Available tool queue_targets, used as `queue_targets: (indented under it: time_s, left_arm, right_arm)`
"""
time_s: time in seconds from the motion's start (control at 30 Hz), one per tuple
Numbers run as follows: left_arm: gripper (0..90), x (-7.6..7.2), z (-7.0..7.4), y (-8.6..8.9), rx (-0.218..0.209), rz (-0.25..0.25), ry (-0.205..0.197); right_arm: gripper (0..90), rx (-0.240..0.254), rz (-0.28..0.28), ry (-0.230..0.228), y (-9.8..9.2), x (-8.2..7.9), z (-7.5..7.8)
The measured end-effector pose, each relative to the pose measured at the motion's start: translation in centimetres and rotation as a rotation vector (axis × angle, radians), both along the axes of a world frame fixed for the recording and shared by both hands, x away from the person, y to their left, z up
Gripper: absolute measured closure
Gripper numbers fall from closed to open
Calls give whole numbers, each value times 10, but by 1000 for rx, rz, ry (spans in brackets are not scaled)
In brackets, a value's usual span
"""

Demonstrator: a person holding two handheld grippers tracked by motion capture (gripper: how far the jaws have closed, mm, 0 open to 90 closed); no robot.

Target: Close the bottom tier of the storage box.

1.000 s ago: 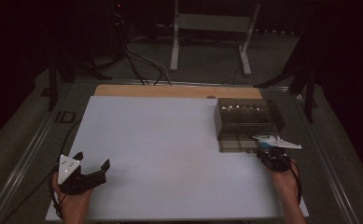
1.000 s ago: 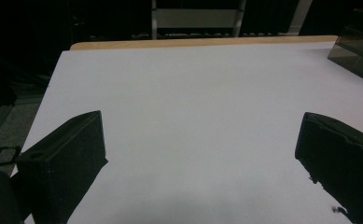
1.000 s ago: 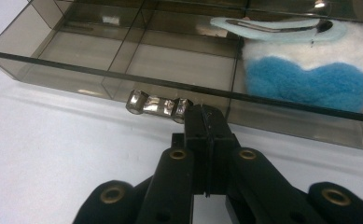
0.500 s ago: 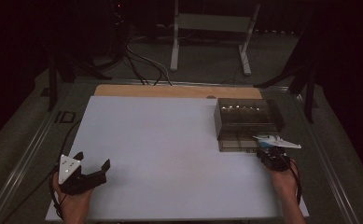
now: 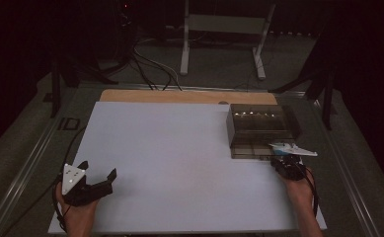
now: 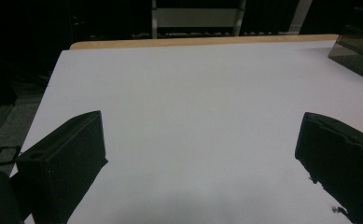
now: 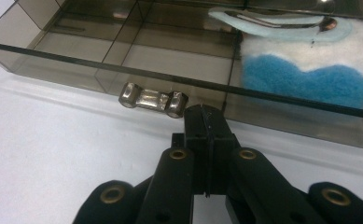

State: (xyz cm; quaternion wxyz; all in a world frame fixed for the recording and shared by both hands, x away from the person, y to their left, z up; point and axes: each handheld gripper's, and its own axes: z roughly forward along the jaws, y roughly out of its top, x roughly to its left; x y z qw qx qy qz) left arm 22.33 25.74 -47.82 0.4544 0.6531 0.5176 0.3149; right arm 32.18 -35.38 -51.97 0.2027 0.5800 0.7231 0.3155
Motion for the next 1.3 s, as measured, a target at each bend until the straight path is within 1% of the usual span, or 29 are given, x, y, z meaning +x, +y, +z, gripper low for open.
queue_targets:
  time_s: [0.77, 1.3]
  left_arm:
    - [33, 1, 0, -1, -1, 0, 1]
    - [33, 1, -1, -2, -1, -3, 6]
  right_arm:
    - [900, 8, -25, -9, -3, 5, -1]
    - [900, -4, -21, -15, -3, 5, -1]
